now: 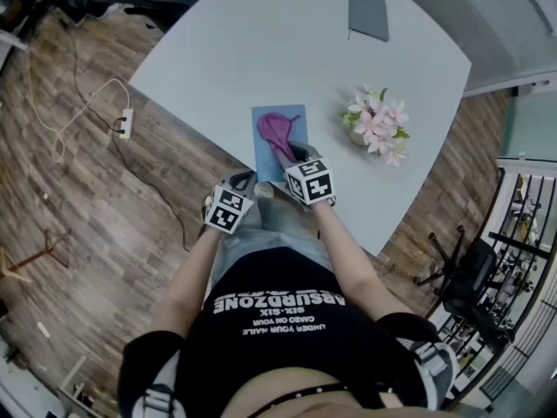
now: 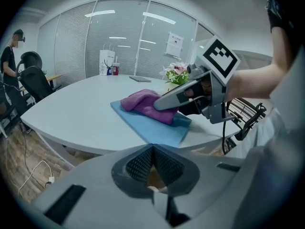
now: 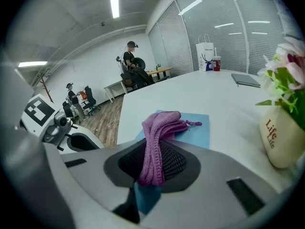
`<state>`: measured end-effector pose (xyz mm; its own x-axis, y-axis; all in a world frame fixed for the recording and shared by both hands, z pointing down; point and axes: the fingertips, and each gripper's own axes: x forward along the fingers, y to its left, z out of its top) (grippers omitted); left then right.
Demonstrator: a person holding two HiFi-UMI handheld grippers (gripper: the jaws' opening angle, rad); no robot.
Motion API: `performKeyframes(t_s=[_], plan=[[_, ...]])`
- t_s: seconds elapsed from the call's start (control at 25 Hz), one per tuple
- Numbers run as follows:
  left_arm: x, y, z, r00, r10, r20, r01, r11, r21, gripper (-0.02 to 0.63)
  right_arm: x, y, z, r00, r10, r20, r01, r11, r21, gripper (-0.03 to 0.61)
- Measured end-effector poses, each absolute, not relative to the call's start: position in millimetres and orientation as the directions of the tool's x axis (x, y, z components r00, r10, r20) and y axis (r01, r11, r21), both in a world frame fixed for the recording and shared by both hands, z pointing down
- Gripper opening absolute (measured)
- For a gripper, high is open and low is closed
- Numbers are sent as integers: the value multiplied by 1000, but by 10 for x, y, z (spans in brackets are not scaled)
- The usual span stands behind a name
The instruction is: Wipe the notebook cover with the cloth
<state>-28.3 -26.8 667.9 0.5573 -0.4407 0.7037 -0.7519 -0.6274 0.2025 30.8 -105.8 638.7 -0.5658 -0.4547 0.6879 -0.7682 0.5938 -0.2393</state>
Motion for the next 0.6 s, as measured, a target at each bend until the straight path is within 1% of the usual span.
performKeyframes(t_s=[0.6], plan=[[-430, -211, 6682, 533, -466, 706, -782, -590, 201, 17, -137, -885, 6409, -653, -373, 660, -676, 680, -285, 81]])
